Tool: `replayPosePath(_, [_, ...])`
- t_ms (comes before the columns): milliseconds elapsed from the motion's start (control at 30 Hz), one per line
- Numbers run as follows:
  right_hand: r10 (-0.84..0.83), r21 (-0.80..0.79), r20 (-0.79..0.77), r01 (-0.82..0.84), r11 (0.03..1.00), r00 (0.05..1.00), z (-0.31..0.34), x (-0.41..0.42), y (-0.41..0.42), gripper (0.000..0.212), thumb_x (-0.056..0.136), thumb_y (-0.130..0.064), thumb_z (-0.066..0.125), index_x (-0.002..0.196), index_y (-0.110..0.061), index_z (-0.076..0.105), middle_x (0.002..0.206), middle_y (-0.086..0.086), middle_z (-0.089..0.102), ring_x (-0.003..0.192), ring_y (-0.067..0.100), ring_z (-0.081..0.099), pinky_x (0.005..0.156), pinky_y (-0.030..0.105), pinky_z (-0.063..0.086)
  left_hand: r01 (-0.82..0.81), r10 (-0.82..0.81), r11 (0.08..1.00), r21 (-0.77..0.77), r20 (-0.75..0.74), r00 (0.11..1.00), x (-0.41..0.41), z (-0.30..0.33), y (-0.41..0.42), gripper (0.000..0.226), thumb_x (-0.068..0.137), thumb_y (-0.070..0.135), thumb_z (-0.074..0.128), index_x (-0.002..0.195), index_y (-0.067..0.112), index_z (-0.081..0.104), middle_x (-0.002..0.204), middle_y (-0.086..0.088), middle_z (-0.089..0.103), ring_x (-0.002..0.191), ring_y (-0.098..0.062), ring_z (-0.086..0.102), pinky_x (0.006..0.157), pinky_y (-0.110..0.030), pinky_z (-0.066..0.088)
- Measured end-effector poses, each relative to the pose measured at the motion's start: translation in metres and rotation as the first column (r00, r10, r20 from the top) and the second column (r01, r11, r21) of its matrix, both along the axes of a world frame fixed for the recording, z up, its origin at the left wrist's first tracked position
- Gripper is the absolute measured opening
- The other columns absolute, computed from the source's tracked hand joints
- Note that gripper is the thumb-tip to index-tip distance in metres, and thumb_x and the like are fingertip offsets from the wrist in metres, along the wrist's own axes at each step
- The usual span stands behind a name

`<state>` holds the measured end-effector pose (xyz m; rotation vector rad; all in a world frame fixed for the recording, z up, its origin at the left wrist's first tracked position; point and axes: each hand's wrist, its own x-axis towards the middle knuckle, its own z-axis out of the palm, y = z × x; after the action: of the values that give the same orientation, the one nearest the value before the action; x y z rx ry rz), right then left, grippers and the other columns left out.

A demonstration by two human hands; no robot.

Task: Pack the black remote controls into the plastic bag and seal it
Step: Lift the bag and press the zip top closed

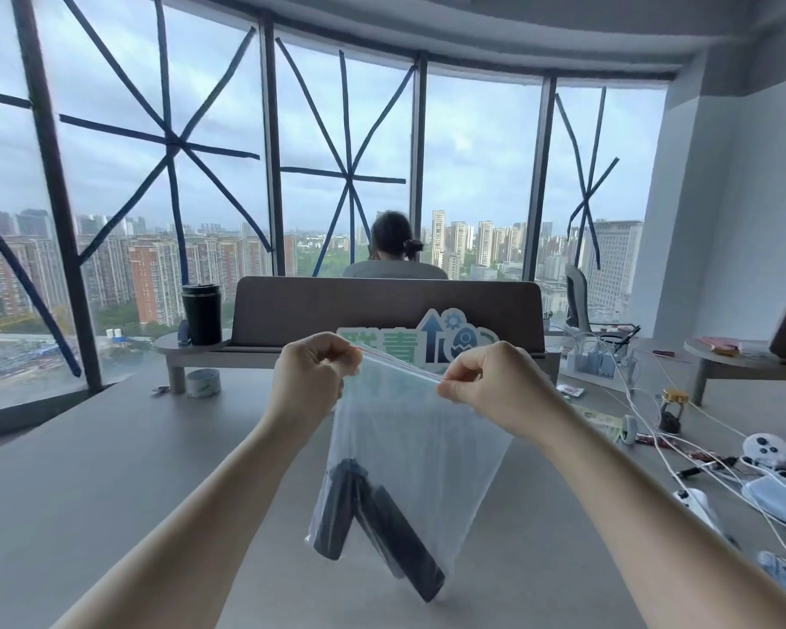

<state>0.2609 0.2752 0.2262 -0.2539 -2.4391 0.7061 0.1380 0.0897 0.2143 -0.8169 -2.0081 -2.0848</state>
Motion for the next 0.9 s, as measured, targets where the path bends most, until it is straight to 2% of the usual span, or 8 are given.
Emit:
replayPosePath(200, [0.038,-0.047,0.011,-0.038,0.998,0.999,-0.002,-0.003,0.003,0.016,0.076,-0.026,0.081,0.064,-0.019,0.073,0.054,-0.01,0.063,0.048,-0.001,0.05,0.064,0.03,0.051,0.025,-0.026,0.999,0.02,0.049,0.998,-0.001,0.001,-0.001,0.013,0.081,-0.003,0.061,0.07,0.002,0.065,0.063,-0.011,0.056,0.041,-0.015,0.033,0.041,-0.019,0.027])
replayPosePath(333, [0.058,-0.063,0.016,-0.057,0.996,0.998,-0.002,-0.003,0.004,0.013,0.075,-0.028,0.081,0.068,-0.019,0.076,0.06,-0.006,0.069,0.052,0.004,0.054,0.066,0.033,0.055,0.025,-0.028,0.999,0.037,0.086,0.996,-0.004,-0.002,-0.006,0.016,0.081,-0.004,0.06,0.068,0.005,0.065,0.063,-0.011,0.056,0.04,-0.015,0.033,0.043,-0.02,0.026])
replayPosePath(500, [0.018,-0.133,-0.008,-0.019,0.991,1.0,-0.008,0.007,0.021,0.015,0.075,-0.023,0.081,0.062,-0.023,0.074,0.055,-0.014,0.067,0.047,-0.004,0.054,0.067,0.03,0.052,-0.004,-0.003,0.998,0.059,0.106,0.994,-0.014,-0.002,-0.018,0.018,0.081,-0.005,0.06,0.067,0.006,0.065,0.062,-0.009,0.059,0.039,-0.015,0.035,0.04,-0.019,0.028])
replayPosePath(600, [0.025,-0.193,-0.031,-0.03,0.981,0.999,-0.009,0.009,0.021,0.012,0.074,-0.022,0.082,0.066,-0.018,0.075,0.064,0.002,0.073,0.048,0.004,0.055,0.069,0.035,0.055,-0.006,-0.001,0.998,0.065,0.111,0.994,-0.02,0.0,-0.022,0.015,0.081,-0.003,0.062,0.069,0.006,0.065,0.06,-0.007,0.059,0.041,-0.015,0.035,0.041,-0.02,0.028])
replayPosePath(667, [0.034,-0.226,-0.047,-0.044,0.973,0.998,-0.009,0.007,0.019,0.013,0.076,-0.02,0.08,0.066,-0.014,0.074,0.066,0.007,0.074,0.048,0.01,0.055,0.069,0.038,0.057,-0.003,-0.005,0.998,0.064,0.114,0.993,-0.022,0.0,-0.024,0.015,0.081,-0.002,0.062,0.069,0.007,0.066,0.057,-0.004,0.06,0.04,-0.014,0.036,0.042,-0.021,0.029])
replayPosePath(733, [0.043,-0.261,-0.072,-0.061,0.963,0.996,-0.008,0.004,0.017,0.015,0.077,-0.017,0.078,0.064,-0.014,0.073,0.06,0.003,0.071,0.046,0.01,0.053,0.066,0.04,0.057,-0.007,-0.001,0.998,0.063,0.12,0.993,-0.024,-0.002,-0.026,0.015,0.081,-0.001,0.062,0.069,0.007,0.066,0.055,-0.001,0.061,0.038,-0.012,0.036,0.045,-0.022,0.029])
replayPosePath(800, [0.067,-0.305,-0.089,-0.091,0.948,0.994,-0.005,0.003,0.016,0.018,0.079,-0.015,0.078,0.062,-0.016,0.073,0.055,-0.005,0.069,0.043,0.005,0.05,0.058,0.034,0.053,-0.013,0.002,0.997,0.074,0.142,0.99,-0.025,-0.003,-0.027,0.016,0.081,-0.001,0.062,0.069,0.008,0.065,0.058,-0.003,0.06,0.038,-0.011,0.036,0.048,-0.024,0.03])
replayPosePath(900, [0.077,-0.348,-0.088,-0.103,0.932,0.993,-0.007,0.0,0.018,0.016,0.08,-0.014,0.079,0.064,-0.013,0.074,0.054,-0.005,0.069,0.045,0.011,0.049,0.054,0.03,0.048,-0.02,0.005,0.996,0.086,0.166,0.986,-0.028,-0.006,-0.03,0.019,0.082,-0.001,0.061,0.067,0.01,0.064,0.064,-0.007,0.06,0.038,-0.011,0.038,0.05,-0.025,0.032])
